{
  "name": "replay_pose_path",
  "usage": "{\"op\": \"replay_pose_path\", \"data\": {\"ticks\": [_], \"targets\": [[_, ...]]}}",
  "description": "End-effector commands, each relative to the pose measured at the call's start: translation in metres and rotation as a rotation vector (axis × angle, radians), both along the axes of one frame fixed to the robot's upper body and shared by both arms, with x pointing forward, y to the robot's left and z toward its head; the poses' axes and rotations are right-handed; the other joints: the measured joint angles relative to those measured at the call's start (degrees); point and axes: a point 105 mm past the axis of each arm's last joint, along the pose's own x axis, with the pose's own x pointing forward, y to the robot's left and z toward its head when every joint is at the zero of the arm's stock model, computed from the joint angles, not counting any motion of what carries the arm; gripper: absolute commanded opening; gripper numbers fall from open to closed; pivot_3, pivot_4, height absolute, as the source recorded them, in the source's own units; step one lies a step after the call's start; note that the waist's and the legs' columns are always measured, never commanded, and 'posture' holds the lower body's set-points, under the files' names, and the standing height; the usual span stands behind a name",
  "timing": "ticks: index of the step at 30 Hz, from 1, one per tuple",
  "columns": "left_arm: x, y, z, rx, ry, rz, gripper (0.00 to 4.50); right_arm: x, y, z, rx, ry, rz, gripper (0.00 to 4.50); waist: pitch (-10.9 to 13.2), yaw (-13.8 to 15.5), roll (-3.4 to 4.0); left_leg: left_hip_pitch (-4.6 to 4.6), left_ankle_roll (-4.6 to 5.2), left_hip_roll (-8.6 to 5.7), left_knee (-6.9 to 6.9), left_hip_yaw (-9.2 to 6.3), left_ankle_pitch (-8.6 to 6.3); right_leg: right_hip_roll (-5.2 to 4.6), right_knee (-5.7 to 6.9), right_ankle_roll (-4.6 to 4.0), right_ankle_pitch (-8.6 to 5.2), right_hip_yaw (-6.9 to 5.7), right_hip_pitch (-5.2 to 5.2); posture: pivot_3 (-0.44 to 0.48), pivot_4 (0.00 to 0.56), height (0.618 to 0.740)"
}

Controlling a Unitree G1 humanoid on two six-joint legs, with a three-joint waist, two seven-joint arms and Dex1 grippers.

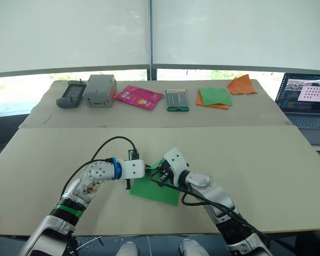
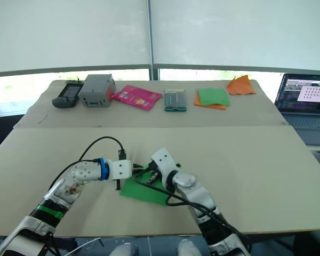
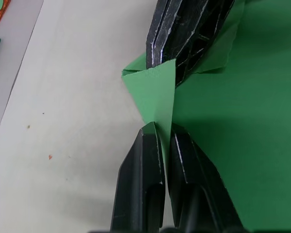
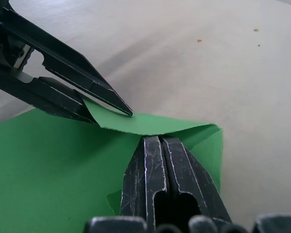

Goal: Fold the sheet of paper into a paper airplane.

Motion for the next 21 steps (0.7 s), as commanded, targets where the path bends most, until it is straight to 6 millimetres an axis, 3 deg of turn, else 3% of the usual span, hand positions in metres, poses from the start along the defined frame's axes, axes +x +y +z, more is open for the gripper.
{"op": "replay_pose_path", "data": {"ticks": [1, 8, 15, 21], "targets": [[-0.008, 0.002, -0.013, 0.059, 0.048, -0.024, 0.83, -0.002, 0.002, -0.003, 0.005, 0.005, 0.009, 0.00, 0.00, 0.00, 0.00, 0.00, 0.00, 0.00, 0.00, 0.00, 0.00, 0.00, 0.00, 0.00, 0.00, 0.00, 0.00, 0.000, 0.150, 0.740], [-0.009, 0.007, -0.018, 0.081, 0.065, -0.016, 3.08, 0.005, -0.008, 0.004, 0.021, -0.016, -0.035, 0.00, -0.01, 0.05, 0.01, 0.04, 0.00, 0.00, 0.00, 0.00, 0.00, 0.00, -0.01, -0.01, -0.01, 0.00, 0.00, 0.000, 0.150, 0.740], [-0.020, 0.006, -0.022, 0.064, 0.122, -0.044, 3.08, 0.008, -0.014, 0.020, 0.074, -0.047, -0.067, 0.00, -0.01, 0.06, 0.03, 0.02, 0.00, 0.00, 0.00, 0.01, 0.00, 0.00, 0.00, 0.01, 0.00, 0.00, 0.02, 0.000, 0.150, 0.740], [-0.019, 0.003, -0.019, 0.051, 0.124, -0.056, 1.13, 0.009, -0.017, 0.023, 0.100, -0.050, -0.091, 0.00, -0.01, 0.15, 0.04, -0.02, 0.00, 0.00, 0.01, 0.01, 0.00, 0.00, -0.01, 0.00, 0.00, 0.00, 0.01, 0.000, 0.150, 0.740]]}}
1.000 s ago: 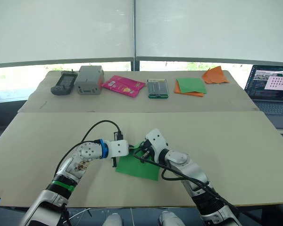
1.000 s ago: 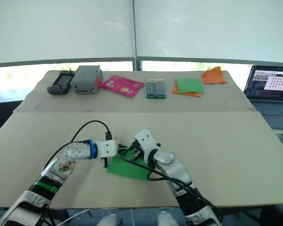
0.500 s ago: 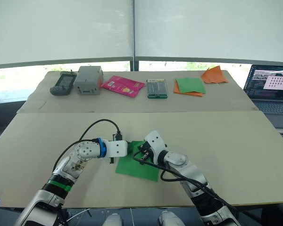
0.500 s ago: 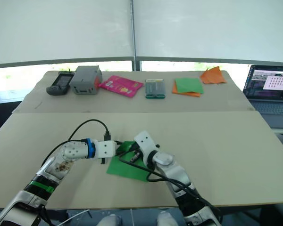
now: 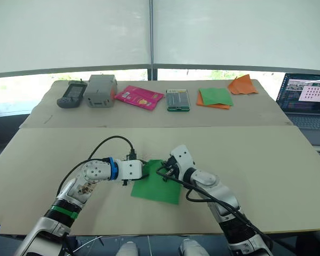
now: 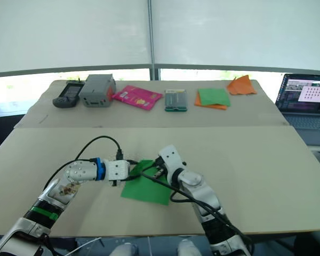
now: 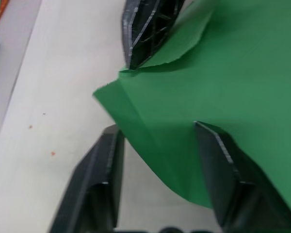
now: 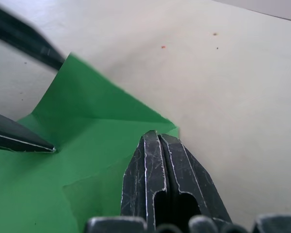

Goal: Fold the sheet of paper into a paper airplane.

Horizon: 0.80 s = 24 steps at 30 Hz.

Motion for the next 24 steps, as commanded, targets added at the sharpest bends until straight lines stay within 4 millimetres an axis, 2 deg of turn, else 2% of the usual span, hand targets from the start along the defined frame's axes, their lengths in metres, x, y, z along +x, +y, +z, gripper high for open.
{"op": "replay_pose_path", "data": {"ticks": [1, 3, 4, 10, 15, 19, 24], "targets": [[-0.011, 0.002, -0.021, 0.055, 0.081, -0.025, 0.86, 0.001, -0.001, 0.017, 0.055, -0.046, -0.015, 0.00, 0.00, 0.12, 0.00, 0.01, 0.00, 0.00, 0.00, 0.00, 0.00, 0.00, 0.00, 0.00, 0.00, 0.00, -0.01, 0.000, 0.150, 0.740], [-0.012, 0.001, -0.023, 0.061, 0.084, -0.033, 0.21, 0.001, -0.003, 0.018, 0.062, -0.046, -0.024, 0.00, 0.01, 0.24, 0.01, 0.02, 0.00, 0.00, 0.02, 0.00, 0.00, 0.00, -0.03, -0.03, -0.01, 0.00, -0.02, 0.000, 0.150, 0.740], [-0.013, 0.001, -0.024, 0.069, 0.084, -0.037, 0.08, 0.001, -0.004, 0.018, 0.063, -0.046, -0.026, 0.00, 0.01, 0.24, 0.01, 0.02, 0.00, 0.00, 0.02, 0.00, 0.00, 0.00, -0.04, -0.03, -0.02, 0.00, -0.02, 0.000, 0.150, 0.740], [-0.008, 0.005, -0.027, 0.104, 0.064, -0.022, 0.08, 0.000, -0.007, 0.021, 0.085, -0.045, -0.048, 0.00, 0.02, 0.28, 0.03, 0.02, 0.00, 0.00, 0.02, 0.00, 0.00, 0.00, -0.02, -0.03, -0.02, 0.00, -0.02, 0.000, 0.150, 0.740], [-0.007, 0.008, -0.032, 0.132, 0.077, -0.015, 0.08, -0.006, 0.001, 0.031, 0.104, -0.084, 0.005, 0.00, 0.01, 0.39, 0.04, 0.04, 0.00, 0.00, 0.05, 0.00, 0.00, 0.00, -0.02, -0.03, -0.02, 0.00, 0.00, 0.000, 0.150, 0.740], [-0.008, 0.009, -0.035, 0.142, 0.086, -0.016, 0.08, -0.012, 0.011, 0.019, 0.082, -0.043, 0.041, 0.00, -0.01, 0.38, 0.06, 0.06, 0.00, 0.00, 0.05, 0.00, 0.00, 0.00, 0.00, -0.03, -0.02, 0.00, 0.00, 0.000, 0.150, 0.740], [-0.007, 0.010, -0.034, 0.137, 0.083, -0.008, 0.08, -0.015, 0.010, -0.014, 0.025, 0.062, 0.022, 0.00, -0.02, 0.39, 0.05, 0.07, 0.00, 0.00, 0.06, 0.00, 0.00, 0.00, -0.01, -0.03, -0.02, 0.00, 0.01, 0.000, 0.150, 0.740]]}}
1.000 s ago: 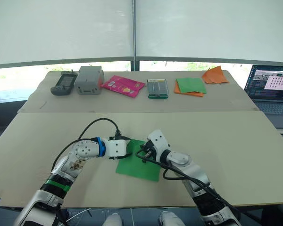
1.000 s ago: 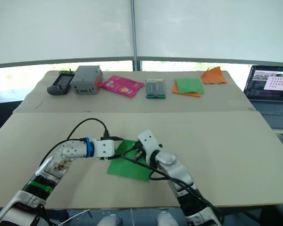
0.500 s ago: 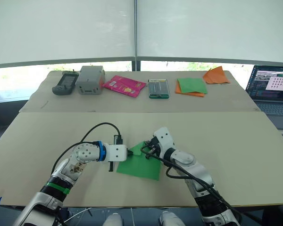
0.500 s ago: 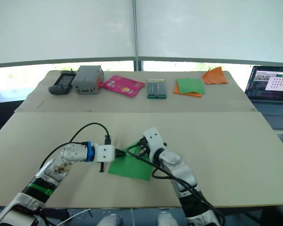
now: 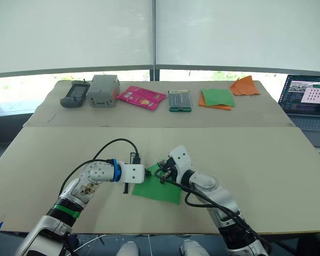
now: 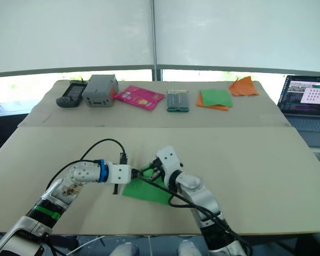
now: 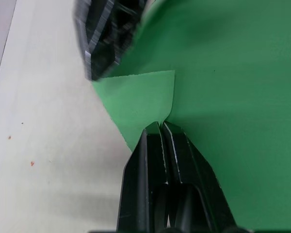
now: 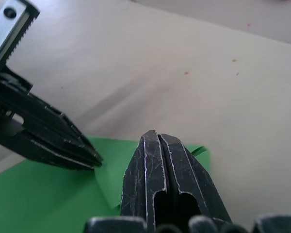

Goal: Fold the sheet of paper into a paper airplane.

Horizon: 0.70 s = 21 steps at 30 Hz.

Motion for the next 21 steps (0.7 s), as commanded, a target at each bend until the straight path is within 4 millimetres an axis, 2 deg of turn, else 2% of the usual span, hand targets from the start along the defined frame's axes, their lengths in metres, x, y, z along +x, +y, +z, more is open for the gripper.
{"op": "replay_pose_path", "data": {"ticks": [1, 7, 16, 21], "targets": [[-0.005, 0.014, -0.027, 0.086, 0.084, 0.043, 0.08, -0.002, -0.001, -0.012, -0.021, 0.039, -0.005, 0.00, -0.03, -0.04, 0.04, 0.00, 0.00, 0.00, 0.00, 0.00, 0.00, 0.00, 0.00, 0.00, 0.00, 0.00, 0.00, 0.000, 0.150, 0.740], [-0.005, 0.015, -0.024, 0.071, 0.077, 0.052, 0.08, -0.002, -0.002, -0.016, -0.020, 0.058, -0.007, 0.00, -0.08, -0.11, 0.05, 0.07, 0.00, 0.00, 0.00, 0.00, 0.00, 0.00, 0.01, 0.00, -0.01, 0.00, 0.03, 0.000, 0.150, 0.740], [-0.008, 0.016, 0.000, -0.002, 0.099, 0.043, 0.08, -0.002, -0.004, -0.016, -0.052, 0.060, -0.003, 0.00, -0.06, -0.52, 0.03, 0.04, 0.00, 0.01, -0.03, 0.00, 0.00, 0.00, 0.04, -0.03, -0.02, 0.00, -0.02, 0.000, 0.150, 0.740], [-0.013, 0.015, 0.009, -0.041, 0.149, 0.048, 0.08, -0.003, -0.006, -0.022, -0.087, 0.138, -0.017, 0.00, -0.06, -1.25, 0.03, -0.17, 0.01, 0.01, -0.05, 0.00, 0.00, 0.00, 0.10, 0.05, 0.03, 0.00, 0.01, 0.000, 0.150, 0.740]]}}
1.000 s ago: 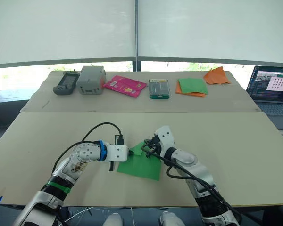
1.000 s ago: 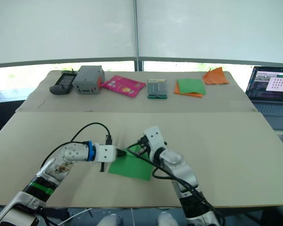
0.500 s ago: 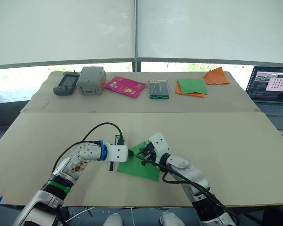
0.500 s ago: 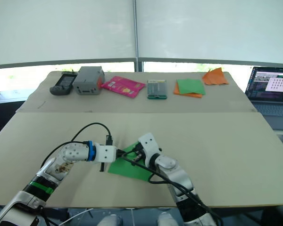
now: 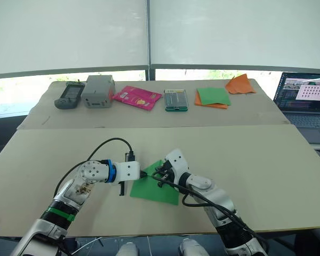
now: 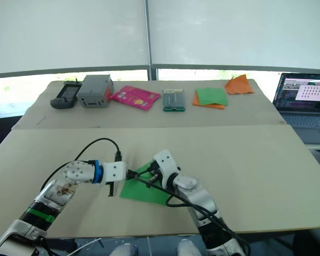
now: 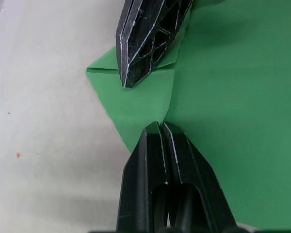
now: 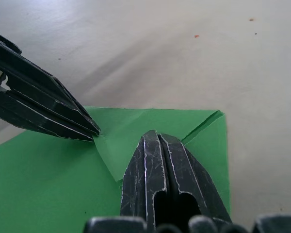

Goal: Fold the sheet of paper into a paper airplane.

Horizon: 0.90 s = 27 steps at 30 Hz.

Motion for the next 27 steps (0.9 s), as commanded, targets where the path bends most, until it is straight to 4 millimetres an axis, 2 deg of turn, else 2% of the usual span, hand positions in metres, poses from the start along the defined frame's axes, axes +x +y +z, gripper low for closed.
{"op": "replay_pose_path", "data": {"ticks": [1, 12, 19, 23, 27], "targets": [[-0.008, 0.005, 0.002, 0.012, 0.042, -0.014, 0.08, -0.005, -0.009, -0.018, -0.072, 0.116, -0.028, 0.00, 0.00, -0.16, 0.00, 0.00, 0.00, 0.00, 0.00, 0.00, 0.00, 0.00, 0.00, 0.01, 0.01, 0.00, 0.00, 0.000, 0.150, 0.740], [-0.008, 0.012, 0.008, -0.008, 0.072, 0.024, 0.08, -0.016, -0.017, -0.035, -0.216, 0.257, -0.002, 0.00, 0.00, -0.05, -0.02, 0.16, 0.00, 0.00, 0.00, -0.02, 0.00, 0.00, -0.09, -0.11, -0.08, -0.01, -0.05, 0.000, 0.150, 0.740], [-0.007, 0.019, 0.035, -0.206, 0.227, 0.131, 0.08, -0.013, -0.020, -0.033, -0.211, 0.238, -0.031, 0.00, 0.01, -0.07, -0.06, 0.16, 0.00, 0.00, 0.01, -0.02, 0.00, 0.00, -0.09, -0.10, -0.08, -0.02, -0.05, 0.000, 0.150, 0.740], [0.010, 0.032, 0.045, -0.278, 0.254, 0.222, 0.08, -0.011, -0.019, -0.033, -0.211, 0.228, -0.038, 0.00, 0.01, -0.03, -0.09, 0.18, 0.00, 0.00, 0.01, -0.03, 0.00, 0.00, -0.10, -0.10, -0.08, -0.03, -0.06, 0.000, 0.150, 0.740], [0.018, 0.017, 0.044, -0.343, 0.297, 0.237, 0.08, -0.011, -0.019, -0.033, -0.211, 0.224, -0.040, 0.00, 0.00, -0.03, -0.09, 0.20, 0.00, 0.00, 0.01, -0.03, 0.00, -0.01, -0.12, -0.10, -0.08, -0.03, -0.02, 0.000, 0.150, 0.740]]}}
